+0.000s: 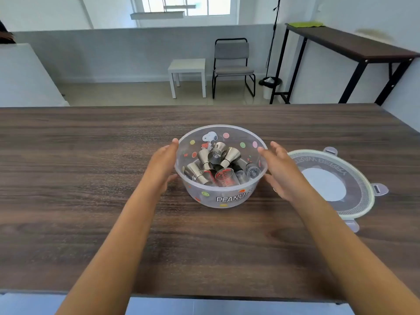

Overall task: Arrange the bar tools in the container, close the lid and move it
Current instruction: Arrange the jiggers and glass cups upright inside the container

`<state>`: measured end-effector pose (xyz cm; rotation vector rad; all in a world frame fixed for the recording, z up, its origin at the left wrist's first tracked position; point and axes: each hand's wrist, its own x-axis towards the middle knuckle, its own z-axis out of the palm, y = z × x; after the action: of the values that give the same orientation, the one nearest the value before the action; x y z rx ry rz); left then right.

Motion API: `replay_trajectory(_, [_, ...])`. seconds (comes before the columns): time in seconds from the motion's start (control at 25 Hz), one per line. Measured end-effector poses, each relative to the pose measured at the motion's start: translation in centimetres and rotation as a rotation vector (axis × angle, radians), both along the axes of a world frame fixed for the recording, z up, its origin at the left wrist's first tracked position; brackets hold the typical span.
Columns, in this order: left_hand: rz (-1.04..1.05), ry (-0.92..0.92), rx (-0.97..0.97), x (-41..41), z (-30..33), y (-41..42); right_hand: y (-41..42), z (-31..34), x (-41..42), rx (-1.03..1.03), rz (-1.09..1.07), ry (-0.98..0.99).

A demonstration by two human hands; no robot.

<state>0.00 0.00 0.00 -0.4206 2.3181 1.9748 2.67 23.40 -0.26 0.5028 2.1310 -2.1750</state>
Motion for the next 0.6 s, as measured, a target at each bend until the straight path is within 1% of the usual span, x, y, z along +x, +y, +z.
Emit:
replay_trajectory(0.04, [-0.001, -0.025, 0.069, 0.1, 0.1, 0.3, -0.1, 0.0, -0.4, -0.081, -0.003, -0.014])
replay_trajectory(0.08, [0.014, -0.047, 0.107, 0.1, -0.1, 0.5, -0.2, 0.1, -0.6, -0.121, 0.025, -0.028])
replay_trajectory(0.2, [0.024, -0.053, 0.149, 0.5, -0.2, 1.1, -0.4, 0.6, -0.9, -0.142, 0.034, -0.036])
replay_trajectory(0.4, [0.056, -0.006, 0.066, 1.6, 0.5, 1.2, -0.9, 1.6, 0.3, -0.163, 0.006, -0.013])
replay_trajectory(0.6, [0.043, 0.012, -0.046, 3.9, 0.0, 0.4, -0.7, 1.5, 3.1, -0.127, 0.069, -0.056])
